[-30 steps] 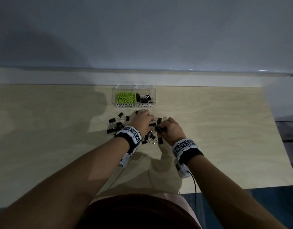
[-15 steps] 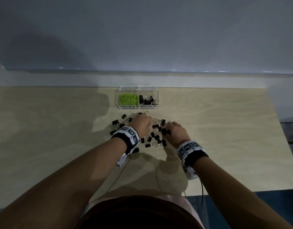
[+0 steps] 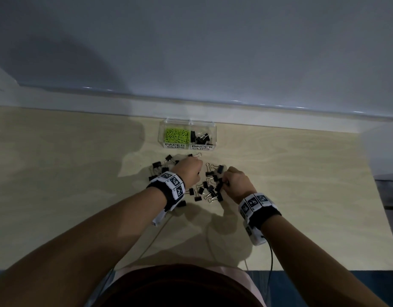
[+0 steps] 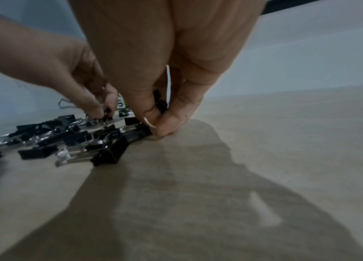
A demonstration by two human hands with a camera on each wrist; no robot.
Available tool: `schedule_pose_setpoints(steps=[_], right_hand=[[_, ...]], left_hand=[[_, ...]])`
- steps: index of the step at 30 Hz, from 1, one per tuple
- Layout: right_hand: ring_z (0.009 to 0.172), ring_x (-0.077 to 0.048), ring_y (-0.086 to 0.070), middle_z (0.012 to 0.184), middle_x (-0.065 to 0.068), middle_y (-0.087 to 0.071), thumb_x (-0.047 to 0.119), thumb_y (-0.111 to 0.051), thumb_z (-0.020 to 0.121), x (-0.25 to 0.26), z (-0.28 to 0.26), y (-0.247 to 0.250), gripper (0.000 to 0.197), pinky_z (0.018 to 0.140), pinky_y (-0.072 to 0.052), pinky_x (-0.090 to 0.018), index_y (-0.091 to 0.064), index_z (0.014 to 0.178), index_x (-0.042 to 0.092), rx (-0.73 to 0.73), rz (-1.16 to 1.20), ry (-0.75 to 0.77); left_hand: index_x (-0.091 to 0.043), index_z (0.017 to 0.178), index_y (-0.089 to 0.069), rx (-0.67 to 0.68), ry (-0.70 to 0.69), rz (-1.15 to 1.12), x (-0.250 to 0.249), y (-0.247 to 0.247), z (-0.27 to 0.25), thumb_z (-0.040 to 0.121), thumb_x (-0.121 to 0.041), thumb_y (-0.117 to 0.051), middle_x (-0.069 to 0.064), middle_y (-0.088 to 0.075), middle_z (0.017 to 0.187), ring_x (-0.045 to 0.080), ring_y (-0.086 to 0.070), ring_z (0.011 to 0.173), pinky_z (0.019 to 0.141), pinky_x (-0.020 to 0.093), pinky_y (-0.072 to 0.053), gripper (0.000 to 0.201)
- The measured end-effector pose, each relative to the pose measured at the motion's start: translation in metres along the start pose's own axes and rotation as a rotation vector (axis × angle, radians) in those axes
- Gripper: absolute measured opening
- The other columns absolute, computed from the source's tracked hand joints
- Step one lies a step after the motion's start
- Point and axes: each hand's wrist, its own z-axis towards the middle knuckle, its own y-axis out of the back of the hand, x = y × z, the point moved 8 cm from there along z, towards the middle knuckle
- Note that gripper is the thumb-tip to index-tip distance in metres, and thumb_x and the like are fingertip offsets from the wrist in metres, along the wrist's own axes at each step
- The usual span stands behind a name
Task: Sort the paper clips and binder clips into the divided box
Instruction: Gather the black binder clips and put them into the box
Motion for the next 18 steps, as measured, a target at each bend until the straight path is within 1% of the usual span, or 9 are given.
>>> schedule_pose_setpoints(steps=[3,5,7,9,11,12,14,16,18], right_hand=[[0.087,-0.034,-0.058,0.101,-0.016,-0.057,0.008,-0.051,0.086,0.004,0.001,-0.001,0.014,0.069,-0.04,-0.031,-0.058,0.096,0.001,0.001,-0.006,0.01],[0.091,-0.035,-0.058,0.104,-0.016,-0.058,0.008,-0.051,0.087,0.005,0.002,-0.002,0.023,0.073,-0.044,-0.033,-0.055,0.108,0.002,0.002,0.013,0.002],[0.096,-0.036,-0.058,0.109,-0.017,-0.058,0.008,-0.05,0.087,0.006,0.004,-0.004,0.029,0.079,-0.046,-0.036,-0.052,0.115,0.002,0.019,0.024,-0.009],[0.097,-0.037,-0.057,0.112,-0.018,-0.055,0.007,-0.05,0.086,0.01,0.005,-0.004,0.03,0.081,-0.048,-0.039,-0.051,0.115,0.0,0.041,0.015,-0.007],[0.092,-0.039,-0.058,0.113,-0.018,-0.05,0.007,-0.052,0.085,0.012,0.006,-0.003,0.03,0.079,-0.049,-0.041,-0.05,0.114,-0.001,0.041,0.016,0.002],[0.09,-0.039,-0.059,0.113,-0.018,-0.049,0.006,-0.053,0.085,0.012,0.006,-0.002,0.029,0.078,-0.05,-0.041,-0.051,0.113,-0.001,0.038,0.017,0.009],[0.087,-0.038,-0.059,0.111,-0.016,-0.049,0.005,-0.053,0.084,0.012,0.005,-0.001,0.024,0.074,-0.048,-0.04,-0.053,0.107,0.0,0.034,0.019,0.028],[0.085,-0.035,-0.058,0.105,-0.014,-0.053,0.004,-0.053,0.083,0.011,0.004,0.001,0.015,0.073,-0.047,-0.037,-0.056,0.098,0.003,0.036,0.031,0.052],[0.084,-0.033,-0.06,0.097,-0.012,-0.06,0.004,-0.056,0.08,0.011,0.004,0.002,0.009,0.072,-0.049,-0.037,-0.057,0.088,0.008,0.061,0.03,0.061]], left_hand=[[-0.008,0.087,-0.059,-0.149,-0.007,-0.148,-0.005,0.033,0.001,0.086,-0.014,-0.059,0.005,-0.061,0.09,0.019,-0.059,0.081,0.075,0.028,-0.052,0.006],[-0.008,0.087,-0.06,-0.278,-0.01,-0.205,-0.007,0.065,0.01,0.086,-0.015,-0.06,0.003,-0.061,0.089,0.016,-0.058,0.078,0.072,0.023,-0.05,0.007],[-0.007,0.089,-0.06,-0.349,-0.005,-0.213,-0.005,0.093,0.024,0.086,-0.013,-0.06,0.003,-0.059,0.09,0.016,-0.056,0.08,0.073,0.023,-0.047,0.007],[-0.007,0.091,-0.061,-0.346,-0.007,-0.197,-0.002,0.107,0.038,0.085,-0.013,-0.06,0.006,-0.06,0.094,0.019,-0.056,0.085,0.077,0.029,-0.049,0.009],[-0.007,0.096,-0.061,-0.299,-0.004,-0.168,0.003,0.104,0.047,0.085,-0.016,-0.061,0.007,-0.06,0.102,0.022,-0.057,0.093,0.082,0.032,-0.049,0.014],[-0.008,0.1,-0.061,-0.29,-0.005,-0.157,0.005,0.102,0.047,0.085,-0.017,-0.061,0.007,-0.059,0.107,0.022,-0.057,0.096,0.085,0.032,-0.048,0.017],[-0.011,0.106,-0.06,-0.332,-0.028,-0.134,0.005,0.098,0.038,0.088,-0.018,-0.059,0.004,-0.057,0.114,0.018,-0.055,0.101,0.09,0.028,-0.045,0.02],[-0.012,0.105,-0.06,-0.361,-0.073,-0.106,0.007,0.085,0.021,0.091,-0.018,-0.056,0.001,-0.056,0.114,0.015,-0.054,0.1,0.092,0.023,-0.044,0.017],[-0.013,0.105,-0.06,-0.29,-0.116,-0.053,0.012,0.057,0.005,0.091,-0.017,-0.054,0.001,-0.057,0.112,0.014,-0.054,0.097,0.092,0.027,-0.049,0.015]])
